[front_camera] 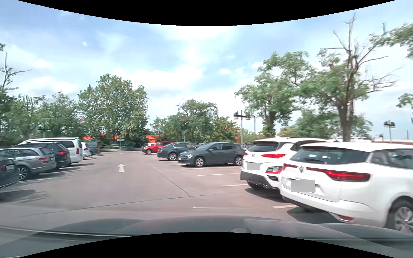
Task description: Follow the waypoints while adhering to traffic rules and regulations
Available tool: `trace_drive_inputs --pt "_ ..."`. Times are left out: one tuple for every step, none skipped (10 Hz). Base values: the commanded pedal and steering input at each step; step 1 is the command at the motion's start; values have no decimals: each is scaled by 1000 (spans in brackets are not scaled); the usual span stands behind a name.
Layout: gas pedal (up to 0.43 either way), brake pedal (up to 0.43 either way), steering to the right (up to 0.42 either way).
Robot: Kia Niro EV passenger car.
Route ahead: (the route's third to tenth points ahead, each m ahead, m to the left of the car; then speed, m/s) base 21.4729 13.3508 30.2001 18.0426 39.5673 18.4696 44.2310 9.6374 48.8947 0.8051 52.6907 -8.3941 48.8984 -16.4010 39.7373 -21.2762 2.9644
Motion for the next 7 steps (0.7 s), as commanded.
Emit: trace_drive_inputs --pt "47 0 -576" --pt "47 0 -540" --pt "47 0 -496" --pt "47 0 -456" --pt "47 0 -419" --pt "47 0 -379" --pt "47 0 -347"
